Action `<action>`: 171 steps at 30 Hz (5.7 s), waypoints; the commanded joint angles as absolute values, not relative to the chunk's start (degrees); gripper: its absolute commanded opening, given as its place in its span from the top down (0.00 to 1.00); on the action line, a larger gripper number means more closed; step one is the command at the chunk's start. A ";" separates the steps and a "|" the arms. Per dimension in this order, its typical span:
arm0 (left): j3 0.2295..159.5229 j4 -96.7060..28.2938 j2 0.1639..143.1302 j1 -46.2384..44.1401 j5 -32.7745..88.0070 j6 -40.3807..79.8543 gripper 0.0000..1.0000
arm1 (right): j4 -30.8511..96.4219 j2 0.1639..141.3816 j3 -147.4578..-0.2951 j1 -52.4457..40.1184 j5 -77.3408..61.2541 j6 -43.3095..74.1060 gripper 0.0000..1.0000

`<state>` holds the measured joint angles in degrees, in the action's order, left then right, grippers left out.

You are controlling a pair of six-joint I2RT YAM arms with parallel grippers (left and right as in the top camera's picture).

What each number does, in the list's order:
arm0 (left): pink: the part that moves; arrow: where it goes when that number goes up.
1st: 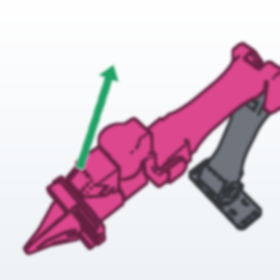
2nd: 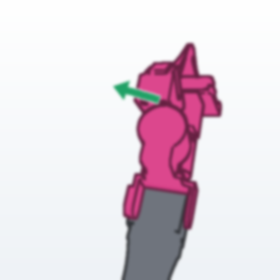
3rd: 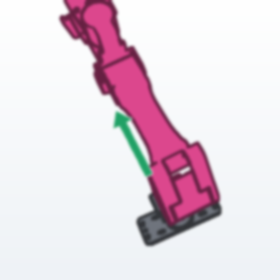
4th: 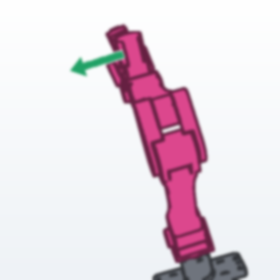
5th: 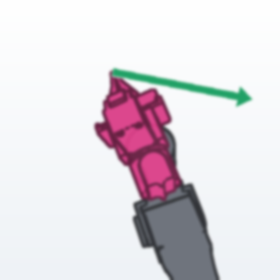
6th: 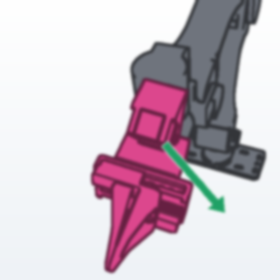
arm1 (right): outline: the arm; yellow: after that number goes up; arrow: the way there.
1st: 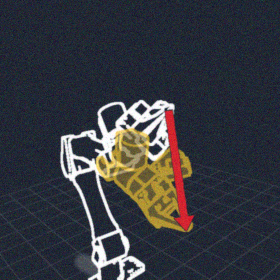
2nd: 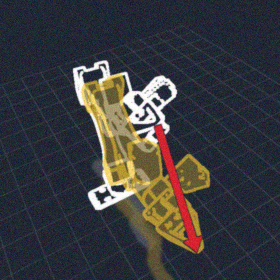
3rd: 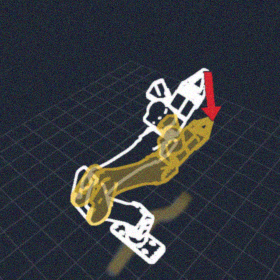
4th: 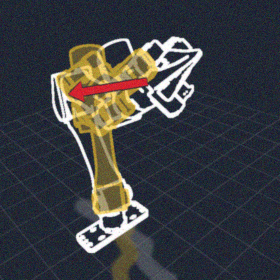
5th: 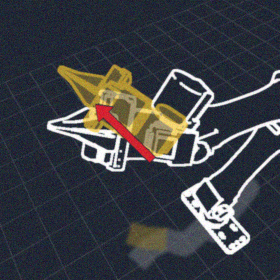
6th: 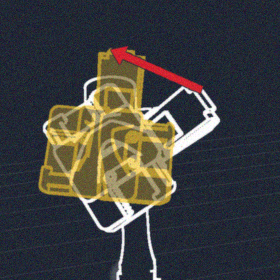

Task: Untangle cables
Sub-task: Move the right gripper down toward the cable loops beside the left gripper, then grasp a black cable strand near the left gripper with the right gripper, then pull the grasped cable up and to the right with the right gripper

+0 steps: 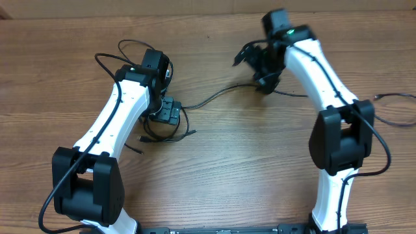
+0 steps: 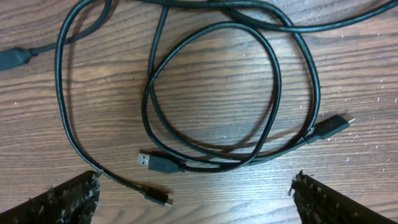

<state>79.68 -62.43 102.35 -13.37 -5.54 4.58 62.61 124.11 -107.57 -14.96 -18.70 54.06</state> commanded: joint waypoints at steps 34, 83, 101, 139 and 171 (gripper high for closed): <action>79.22 -62.81 101.89 -13.13 -6.42 5.80 0.00 | 49.12 123.63 -96.23 -27.75 -16.40 76.05 0.26; 79.22 -64.55 101.89 -13.13 -6.39 5.80 0.00 | 38.06 128.07 -94.21 -27.81 -16.21 66.70 0.96; 79.22 -64.88 101.89 -13.15 -5.96 6.90 0.00 | 54.63 125.56 -124.40 -19.46 -11.03 45.87 0.96; 79.22 -63.79 101.89 -13.15 -2.96 9.45 0.00 | 77.47 122.32 -144.16 8.10 2.74 29.69 0.96; 79.22 -63.13 101.89 -13.15 -1.32 9.93 0.00 | 74.61 113.97 -144.07 12.38 16.91 24.60 0.96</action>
<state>79.46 -63.18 102.35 -13.37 -3.22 9.08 75.88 114.43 -142.96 8.56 13.21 25.41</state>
